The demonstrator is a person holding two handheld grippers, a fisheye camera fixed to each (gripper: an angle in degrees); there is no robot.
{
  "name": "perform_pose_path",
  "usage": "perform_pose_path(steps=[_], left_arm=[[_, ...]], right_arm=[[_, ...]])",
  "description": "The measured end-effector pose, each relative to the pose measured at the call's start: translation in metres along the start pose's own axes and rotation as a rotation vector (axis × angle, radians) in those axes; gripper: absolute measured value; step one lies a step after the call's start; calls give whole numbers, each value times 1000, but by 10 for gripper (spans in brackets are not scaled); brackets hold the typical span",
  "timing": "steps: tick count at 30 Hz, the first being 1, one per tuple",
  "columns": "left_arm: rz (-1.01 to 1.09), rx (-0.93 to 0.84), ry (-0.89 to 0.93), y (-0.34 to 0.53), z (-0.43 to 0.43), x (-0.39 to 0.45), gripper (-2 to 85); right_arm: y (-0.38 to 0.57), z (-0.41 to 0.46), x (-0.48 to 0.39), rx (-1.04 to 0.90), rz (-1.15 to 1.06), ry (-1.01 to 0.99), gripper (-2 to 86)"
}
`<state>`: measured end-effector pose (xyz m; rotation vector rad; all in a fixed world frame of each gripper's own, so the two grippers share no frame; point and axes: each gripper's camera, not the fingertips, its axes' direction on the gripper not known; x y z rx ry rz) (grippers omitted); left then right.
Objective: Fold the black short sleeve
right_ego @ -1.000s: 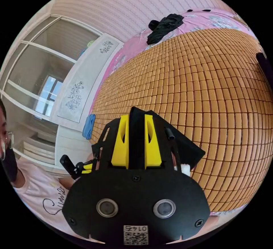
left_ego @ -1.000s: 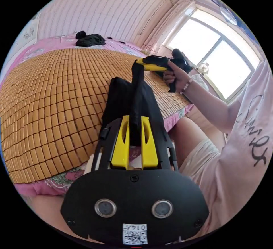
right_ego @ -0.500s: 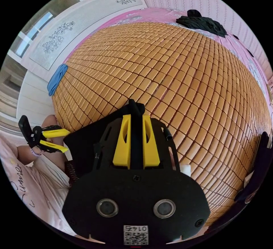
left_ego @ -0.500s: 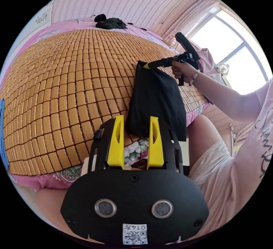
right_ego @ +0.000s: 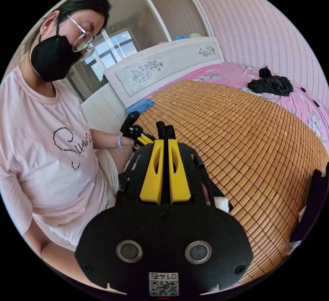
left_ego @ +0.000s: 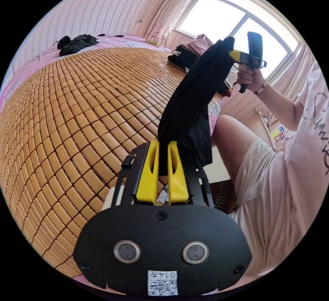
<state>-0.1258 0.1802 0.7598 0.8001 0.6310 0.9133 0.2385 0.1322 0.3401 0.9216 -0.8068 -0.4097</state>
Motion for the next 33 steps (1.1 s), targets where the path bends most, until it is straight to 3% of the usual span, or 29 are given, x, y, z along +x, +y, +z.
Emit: perform_pose_path(steps=[6,10,18,22,25,28,31,33], left_arm=[[38,47,-102,4,-70,59,9],[20,54,-255,18,-128,85,8],[-372,286,-452,127,-289,75,12],[-529,439,-568,176,-367,66,24],[-730,540,-679,214,-432,25,60],[-976,594,-805,269,-470,-27,100],[-1113,712,-757,324,-465,-34,104],[-1119,653,-806,341,-434,-12,98]], right_arm=[[5,-15,-10,126,87,84,10],[-32,6,-29,201,2,-23,10],[-170,107,-101,140,-251,-274,10],[-289,184,-149,38,-377,-395,14],[-378,276,-171,-31,-271,-391,32],[-426,372,-167,-204,-57,-242,50],[-398,398,-137,-220,48,-245,58],[-358,391,-112,-245,25,-330,64]])
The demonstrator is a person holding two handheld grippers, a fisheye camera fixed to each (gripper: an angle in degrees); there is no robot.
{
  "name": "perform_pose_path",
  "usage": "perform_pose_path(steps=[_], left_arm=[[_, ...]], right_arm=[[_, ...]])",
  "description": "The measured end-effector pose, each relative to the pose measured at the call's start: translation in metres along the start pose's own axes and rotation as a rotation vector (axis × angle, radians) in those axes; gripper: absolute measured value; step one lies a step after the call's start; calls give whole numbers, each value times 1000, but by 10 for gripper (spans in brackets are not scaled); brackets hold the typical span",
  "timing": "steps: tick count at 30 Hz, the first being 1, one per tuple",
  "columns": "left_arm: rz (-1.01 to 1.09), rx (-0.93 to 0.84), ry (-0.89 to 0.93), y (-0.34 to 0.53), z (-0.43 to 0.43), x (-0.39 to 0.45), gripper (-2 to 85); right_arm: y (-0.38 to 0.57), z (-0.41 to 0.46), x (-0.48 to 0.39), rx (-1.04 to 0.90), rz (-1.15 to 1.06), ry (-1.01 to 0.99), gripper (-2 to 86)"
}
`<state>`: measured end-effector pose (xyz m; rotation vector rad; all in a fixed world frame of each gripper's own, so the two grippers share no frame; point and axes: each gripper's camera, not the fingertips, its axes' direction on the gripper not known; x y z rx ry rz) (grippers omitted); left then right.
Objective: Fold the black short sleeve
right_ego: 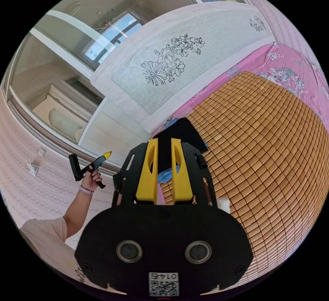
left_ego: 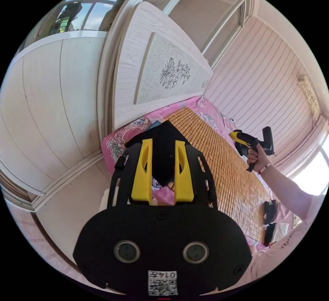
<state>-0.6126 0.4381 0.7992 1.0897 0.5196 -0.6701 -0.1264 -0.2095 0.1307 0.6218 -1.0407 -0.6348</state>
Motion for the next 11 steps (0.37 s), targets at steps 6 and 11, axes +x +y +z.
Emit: perform_pose_path(steps=[6,11], left_arm=[[133,-133,148,120,7,49,81],[474,-189,364,177,23,175,63]], right_arm=[[259,-123,94,-111,236,169,61],[527,-330,54,561,796,325,57]])
